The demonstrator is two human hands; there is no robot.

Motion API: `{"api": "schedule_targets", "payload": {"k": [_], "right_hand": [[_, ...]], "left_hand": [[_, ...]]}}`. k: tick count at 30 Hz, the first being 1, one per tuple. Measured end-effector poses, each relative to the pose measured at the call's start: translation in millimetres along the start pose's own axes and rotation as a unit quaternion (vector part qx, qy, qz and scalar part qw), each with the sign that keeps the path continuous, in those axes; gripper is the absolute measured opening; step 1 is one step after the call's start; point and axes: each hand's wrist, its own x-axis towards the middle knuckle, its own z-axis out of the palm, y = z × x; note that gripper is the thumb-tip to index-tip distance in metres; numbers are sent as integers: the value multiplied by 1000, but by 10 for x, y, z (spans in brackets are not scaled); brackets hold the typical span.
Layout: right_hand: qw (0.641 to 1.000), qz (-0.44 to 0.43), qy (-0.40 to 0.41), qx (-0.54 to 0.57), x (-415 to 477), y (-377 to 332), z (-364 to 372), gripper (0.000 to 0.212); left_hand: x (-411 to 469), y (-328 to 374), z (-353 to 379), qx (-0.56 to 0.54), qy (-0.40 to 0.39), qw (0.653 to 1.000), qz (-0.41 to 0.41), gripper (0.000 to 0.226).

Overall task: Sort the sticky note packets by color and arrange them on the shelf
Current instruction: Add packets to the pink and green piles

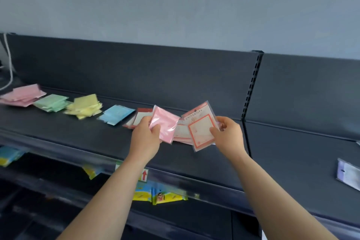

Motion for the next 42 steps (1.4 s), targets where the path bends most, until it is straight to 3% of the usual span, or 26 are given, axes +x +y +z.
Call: {"api": "schedule_targets", "payload": {"k": [10,14,18,23,27,30,35,42], "right_hand": [[998,46,-31,-23,314,24,547,29],[991,8,-32,-130,426,41,667,22],[951,-15,-66,-301,448,94,739,29],[933,-56,-55,-352,482,-1,818,30],[948,-165,-80,-261,470,-229,1151,32],[956,-188,-124,-188,393,-485,1556,34],[968,-158,-171,-96,305,-912,2282,43],[980,-92,-166,-51,248,-1344,3290,20]], "left_hand": [[213,-260,-247,-5,15,999,-39,28],[316,-349,-261,-4,31,998,-46,24],[352,-430,-238,-7,39,998,-51,27],[452,-500,-324,-13,42,998,-45,25],[637,-581,-519,-39,48,998,-28,18],[803,-652,-744,-64,44,997,-18,16],[1122,-882,-1268,-59,3,998,6,20],[1556,-1267,-2218,-67,-57,996,16,24]]}}
